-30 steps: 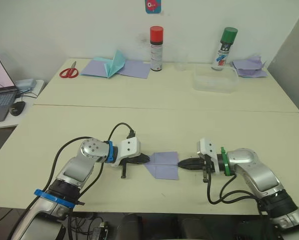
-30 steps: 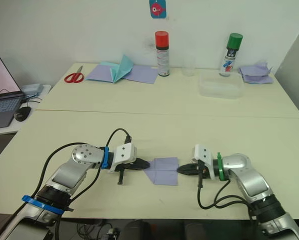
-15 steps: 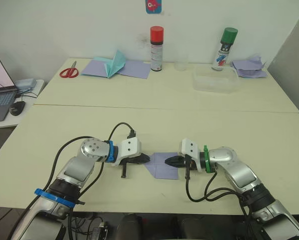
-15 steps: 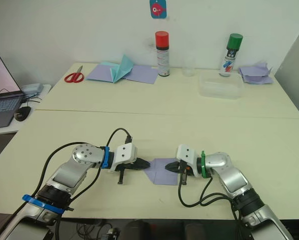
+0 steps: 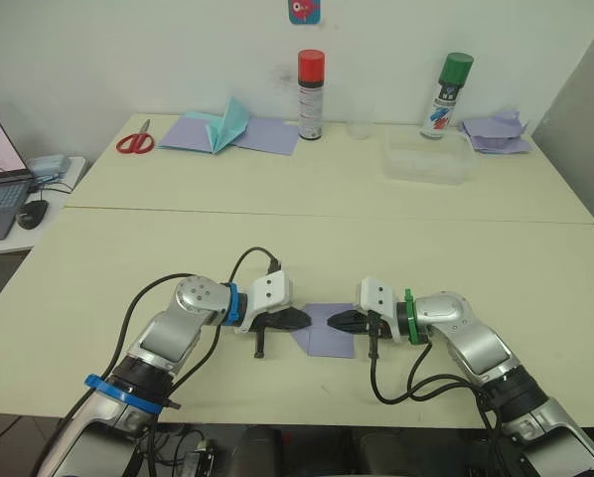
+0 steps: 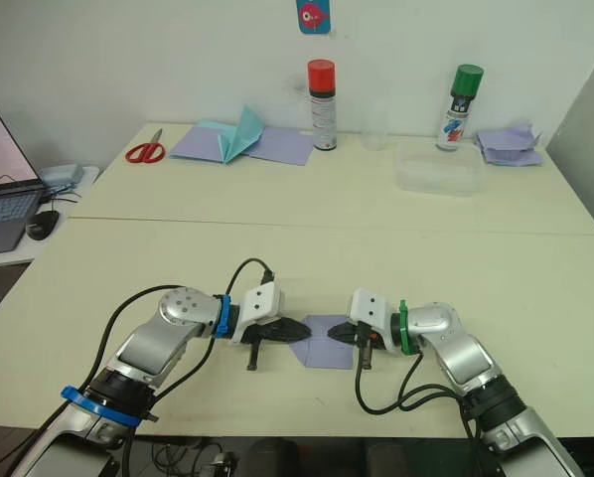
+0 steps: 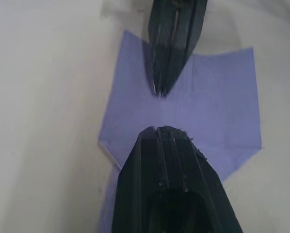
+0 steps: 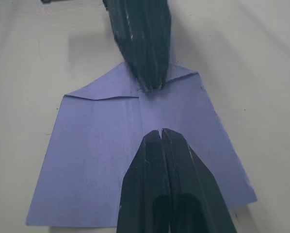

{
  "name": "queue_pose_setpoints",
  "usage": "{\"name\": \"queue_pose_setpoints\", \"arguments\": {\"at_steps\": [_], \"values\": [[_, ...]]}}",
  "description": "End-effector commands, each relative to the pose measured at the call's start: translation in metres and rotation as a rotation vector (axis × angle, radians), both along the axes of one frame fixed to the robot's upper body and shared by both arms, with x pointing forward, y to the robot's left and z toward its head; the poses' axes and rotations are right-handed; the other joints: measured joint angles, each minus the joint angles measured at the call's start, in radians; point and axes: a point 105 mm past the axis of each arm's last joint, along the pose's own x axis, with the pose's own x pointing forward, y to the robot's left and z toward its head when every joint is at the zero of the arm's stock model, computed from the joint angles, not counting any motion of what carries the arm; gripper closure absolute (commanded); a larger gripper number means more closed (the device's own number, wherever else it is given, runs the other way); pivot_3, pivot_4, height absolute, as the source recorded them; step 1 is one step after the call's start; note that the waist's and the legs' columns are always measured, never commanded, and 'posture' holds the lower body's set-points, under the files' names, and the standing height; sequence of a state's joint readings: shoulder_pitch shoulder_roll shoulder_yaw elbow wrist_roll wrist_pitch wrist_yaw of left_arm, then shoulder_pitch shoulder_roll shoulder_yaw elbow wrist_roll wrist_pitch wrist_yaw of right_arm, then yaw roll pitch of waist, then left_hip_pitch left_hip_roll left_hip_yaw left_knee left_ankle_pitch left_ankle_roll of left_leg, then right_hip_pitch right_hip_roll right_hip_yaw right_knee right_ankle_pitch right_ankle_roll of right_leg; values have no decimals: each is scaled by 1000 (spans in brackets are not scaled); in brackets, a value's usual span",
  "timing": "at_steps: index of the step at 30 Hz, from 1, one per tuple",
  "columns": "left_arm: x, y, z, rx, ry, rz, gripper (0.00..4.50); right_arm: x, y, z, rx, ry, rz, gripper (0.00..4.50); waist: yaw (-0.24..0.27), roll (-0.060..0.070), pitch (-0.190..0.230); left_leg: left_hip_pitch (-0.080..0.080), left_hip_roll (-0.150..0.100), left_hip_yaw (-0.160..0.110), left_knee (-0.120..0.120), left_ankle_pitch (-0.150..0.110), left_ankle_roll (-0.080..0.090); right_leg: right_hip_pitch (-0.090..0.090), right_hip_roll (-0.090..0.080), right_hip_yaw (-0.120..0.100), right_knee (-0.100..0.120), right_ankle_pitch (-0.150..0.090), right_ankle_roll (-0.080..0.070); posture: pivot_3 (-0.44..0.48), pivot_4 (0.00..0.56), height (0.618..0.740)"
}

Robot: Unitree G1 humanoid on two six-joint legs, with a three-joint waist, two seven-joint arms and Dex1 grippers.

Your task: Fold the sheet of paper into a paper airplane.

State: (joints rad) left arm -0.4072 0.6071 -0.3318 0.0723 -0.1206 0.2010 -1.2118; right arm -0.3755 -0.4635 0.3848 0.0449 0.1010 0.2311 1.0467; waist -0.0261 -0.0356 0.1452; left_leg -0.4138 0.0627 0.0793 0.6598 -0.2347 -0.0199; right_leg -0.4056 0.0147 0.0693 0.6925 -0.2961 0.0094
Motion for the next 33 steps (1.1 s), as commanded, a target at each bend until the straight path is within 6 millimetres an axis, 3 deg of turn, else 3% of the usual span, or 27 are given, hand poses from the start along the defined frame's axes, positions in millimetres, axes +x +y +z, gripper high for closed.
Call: {"name": "queue_pose_setpoints", "arguments": {"at_steps": [1,6,10,18,26,33], "values": [[-3,10,-10,73,-15,-15,4500,-4,-12,-15,-63,49,-22,4474,0,0,0,0,0,0,0,0,0,0,0,0,0,0,0,0,150,740],[-1,29,-20,136,-19,22,4500,-5,-12,-17,-70,53,-21,4474,0,0,0,0,0,0,0,0,0,0,0,0,0,0,0,0,150,740],[4,43,-17,80,21,123,4500,-4,-13,-17,-74,53,-20,4474,-1,0,0,1,0,1,0,0,0,0,0,0,0,0,0,0,150,740],[-2,67,-11,103,33,164,4500,-2,-11,-16,-75,46,-11,4474,-3,0,-1,2,1,1,-1,0,0,1,0,0,0,0,0,0,150,740],[11,37,48,-116,-21,148,4500,-2,-9,-15,-73,41,-2,4474,-1,-1,0,1,1,0,0,0,0,0,0,-1,0,-1,1,0,150,740],[5,21,46,-104,-22,98,4500,-3,-6,-15,-70,37,5,4474,-3,-1,0,0,1,1,-1,0,0,0,0,0,-1,0,0,0,150,740]]}}
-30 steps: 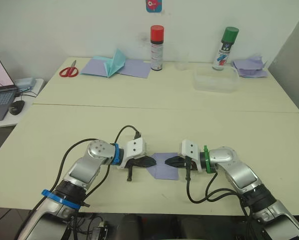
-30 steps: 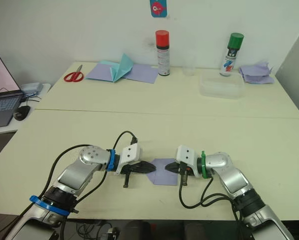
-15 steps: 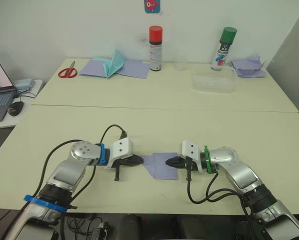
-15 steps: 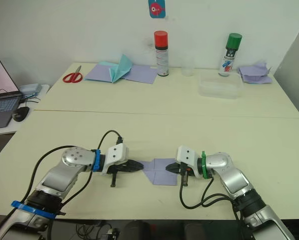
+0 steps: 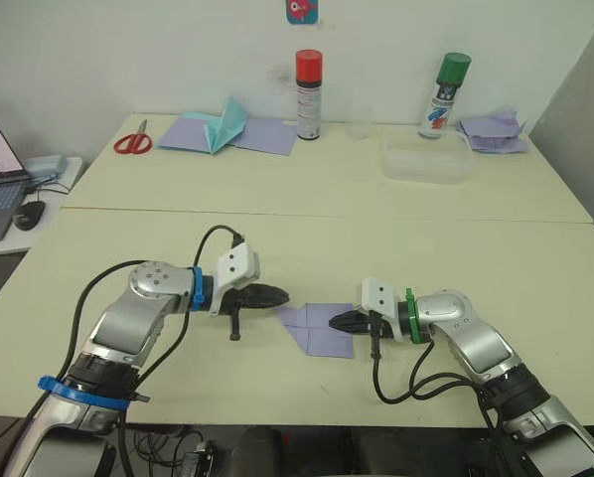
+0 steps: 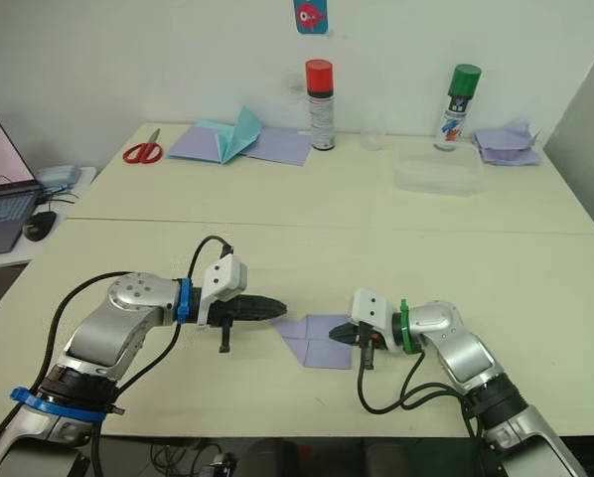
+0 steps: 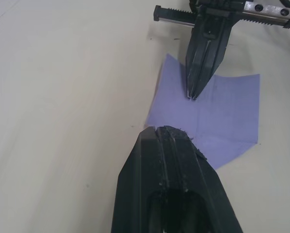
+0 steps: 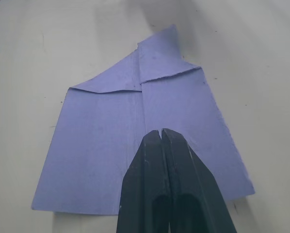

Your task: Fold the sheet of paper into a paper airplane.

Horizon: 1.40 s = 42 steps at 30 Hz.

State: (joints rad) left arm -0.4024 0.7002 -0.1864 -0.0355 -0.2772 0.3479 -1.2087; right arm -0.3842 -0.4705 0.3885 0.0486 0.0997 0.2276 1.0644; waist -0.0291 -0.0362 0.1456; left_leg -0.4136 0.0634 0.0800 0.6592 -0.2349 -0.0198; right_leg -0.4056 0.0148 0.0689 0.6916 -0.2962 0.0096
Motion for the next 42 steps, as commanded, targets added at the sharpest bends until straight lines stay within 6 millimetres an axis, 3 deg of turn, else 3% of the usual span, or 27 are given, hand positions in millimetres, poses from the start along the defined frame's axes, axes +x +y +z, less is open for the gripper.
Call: {"name": "queue_pose_setpoints", "arguments": {"at_steps": [1,9,10,13,18,22,28,36,42], "values": [[-2,-5,0,9,-20,-16,4500,-2,-5,-15,-59,36,-13,4474,0,0,0,0,0,0,0,0,0,0,0,0,0,0,0,0,150,740],[-5,-9,-46,93,38,-40,4500,-1,-2,-8,-20,23,-12,4474,0,0,0,0,0,0,0,0,0,0,0,0,0,0,0,0,150,740],[-3,-8,-53,110,44,-27,4500,0,-2,-5,-10,17,-11,4305,0,0,0,0,0,0,0,0,0,0,0,0,0,0,0,0,150,740],[-3,-3,-67,160,54,-22,4500,1,-3,7,32,-14,-1,3587,3,0,0,0,-1,0,0,0,0,0,0,0,0,0,-1,0,150,740],[-5,3,-72,179,70,-29,4500,-9,-20,27,27,-161,110,1794,7,0,0,0,-1,0,1,0,0,1,-1,0,-1,0,0,0,150,740],[-6,3,-71,175,72,-33,4500,-19,-35,23,-28,-251,199,340,5,0,0,0,-1,0,1,0,0,1,0,0,-2,0,2,0,150,740],[-7,3,-70,174,72,-33,4500,-29,-40,5,-108,-326,298,340,4,0,0,0,0,0,1,0,0,1,0,0,-1,0,1,0,150,740],[-6,3,-68,173,71,-31,4500,-7,-15,0,-100,-482,257,340,-1,0,-1,8,1,1,0,0,0,7,0,2,0,0,1,0,150,740],[-5,3,-67,170,68,-27,4500,-1,-7,-3,-88,-529,248,340,-2,0,-1,20,1,2,-11,0,0,18,-1,3,-8,-1,-1,0,150,740]]}}
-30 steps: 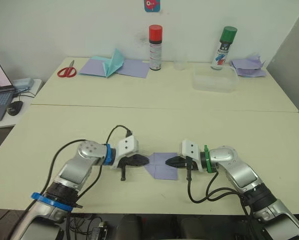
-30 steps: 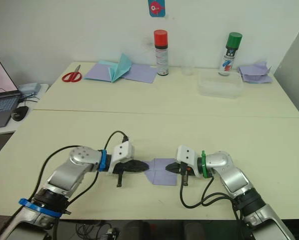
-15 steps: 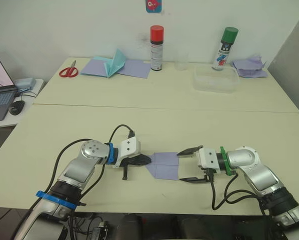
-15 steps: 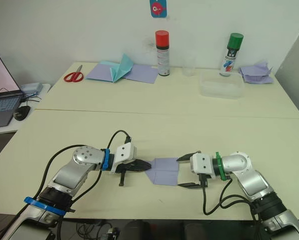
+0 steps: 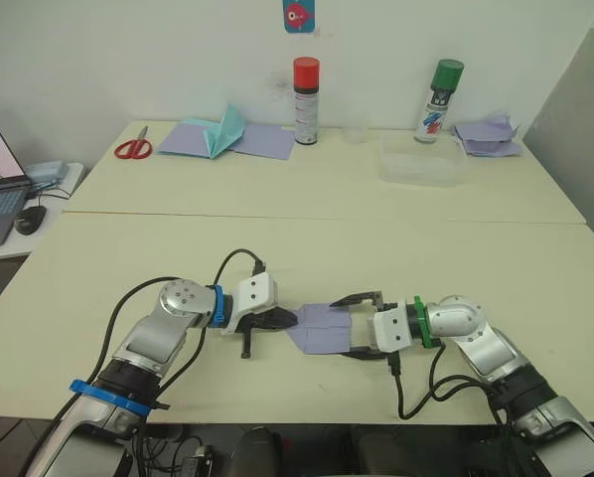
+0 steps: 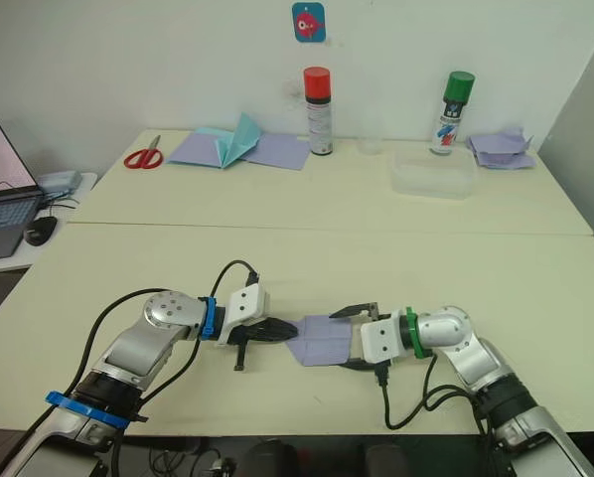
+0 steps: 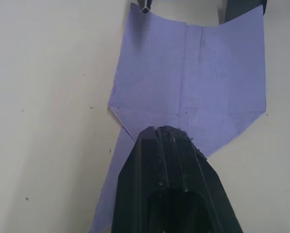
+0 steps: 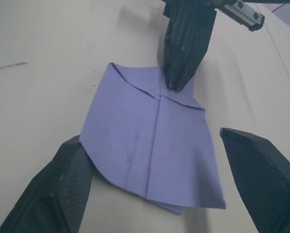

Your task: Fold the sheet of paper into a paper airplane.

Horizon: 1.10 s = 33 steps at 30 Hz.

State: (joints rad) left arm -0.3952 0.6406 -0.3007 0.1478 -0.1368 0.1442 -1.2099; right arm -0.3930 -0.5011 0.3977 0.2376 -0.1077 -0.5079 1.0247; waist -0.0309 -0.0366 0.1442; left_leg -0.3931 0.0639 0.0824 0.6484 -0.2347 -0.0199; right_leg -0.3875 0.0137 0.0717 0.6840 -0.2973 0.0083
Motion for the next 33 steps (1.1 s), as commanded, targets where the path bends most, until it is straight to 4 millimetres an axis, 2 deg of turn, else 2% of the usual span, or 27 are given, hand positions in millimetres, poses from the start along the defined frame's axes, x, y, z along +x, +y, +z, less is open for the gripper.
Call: {"name": "queue_pose_setpoints", "arguments": {"at_steps": [1,7,9,12,20,33], "values": [[-4,8,-19,67,56,34,4500,6,-4,-9,-33,-10,-31,340,0,0,0,0,0,0,-1,0,0,0,0,0,-1,0,-1,0,150,740],[-2,8,-18,64,51,37,4500,11,-4,-11,-32,-36,-36,340,0,0,0,1,0,0,-2,0,0,1,-2,1,-2,1,-2,0,150,740],[-2,8,-18,62,49,38,4500,13,-3,-10,-28,-51,-36,719,0,0,0,1,0,0,-2,0,0,2,-2,1,-2,1,-2,0,150,740],[-2,8,-18,61,49,38,4500,15,-2,-10,-26,-68,-34,1601,0,0,0,2,0,0,-2,0,0,2,-2,1,-2,1,-2,0,150,740],[-2,7,-18,62,48,38,4500,18,-5,-12,-32,-80,-45,4479,0,0,0,1,0,0,-2,0,0,2,-3,1,-2,1,-2,0,150,740],[0,7,-15,56,40,36,4500,17,-5,-8,-11,-87,-38,4479,0,0,0,1,0,0,-2,0,0,2,-3,1,-2,1,-3,0,150,740]]}}
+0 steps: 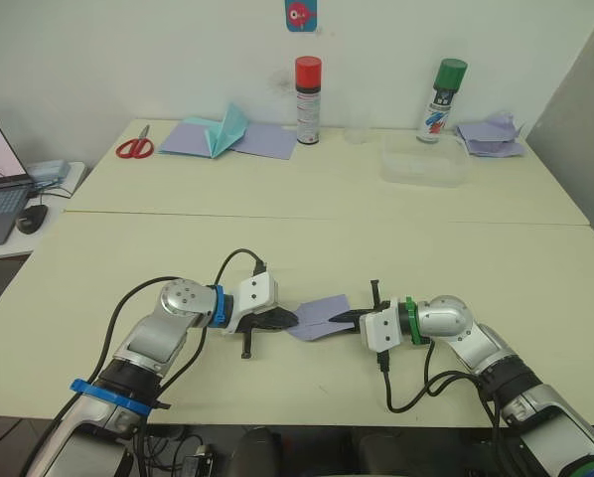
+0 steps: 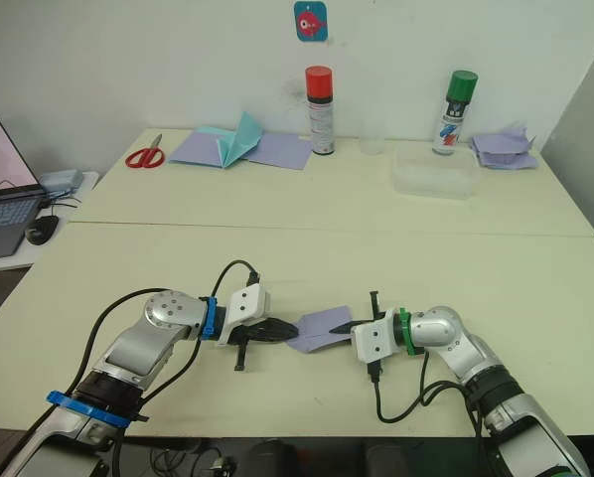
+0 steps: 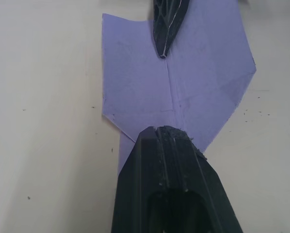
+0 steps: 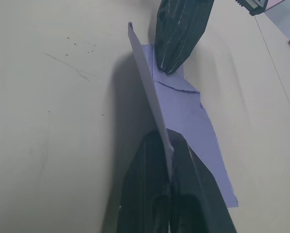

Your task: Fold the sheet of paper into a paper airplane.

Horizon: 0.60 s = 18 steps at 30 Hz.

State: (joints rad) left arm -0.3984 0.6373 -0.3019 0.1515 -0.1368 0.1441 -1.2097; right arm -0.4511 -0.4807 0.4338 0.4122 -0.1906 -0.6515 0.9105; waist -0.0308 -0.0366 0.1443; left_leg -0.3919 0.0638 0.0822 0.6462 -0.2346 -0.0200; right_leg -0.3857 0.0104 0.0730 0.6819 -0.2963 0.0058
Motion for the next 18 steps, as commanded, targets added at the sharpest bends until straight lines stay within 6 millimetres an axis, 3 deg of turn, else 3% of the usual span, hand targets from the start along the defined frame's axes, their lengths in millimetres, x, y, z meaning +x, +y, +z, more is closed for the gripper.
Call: {"name": "queue_pose_setpoints", "arguments": {"at_steps": [1,8,9,13,18], "values": [[0,8,-15,58,39,36,4500,5,-5,5,3,-17,-21,4479,0,0,0,0,0,0,0,0,0,0,0,0,0,0,0,0,150,740],[-1,8,-15,60,37,32,4500,-2,-4,6,21,19,3,4479,0,0,0,0,0,0,0,0,0,0,0,0,0,0,0,0,150,740],[-1,8,-15,60,36,31,4500,-5,-5,6,16,47,9,4311,1,0,0,0,0,0,0,0,0,0,0,0,0,0,0,0,150,740],[-1,8,-15,60,35,30,4500,-14,-15,11,-16,106,31,3214,3,0,0,-1,-1,-1,-1,0,0,0,-2,-1,-1,0,-1,0,150,740],[-1,8,-16,59,32,26,4500,-22,-39,26,-55,190,7,1330,3,0,1,-2,-1,-1,-1,0,0,-1,-2,-1,-1,0,0,0,150,740]]}}
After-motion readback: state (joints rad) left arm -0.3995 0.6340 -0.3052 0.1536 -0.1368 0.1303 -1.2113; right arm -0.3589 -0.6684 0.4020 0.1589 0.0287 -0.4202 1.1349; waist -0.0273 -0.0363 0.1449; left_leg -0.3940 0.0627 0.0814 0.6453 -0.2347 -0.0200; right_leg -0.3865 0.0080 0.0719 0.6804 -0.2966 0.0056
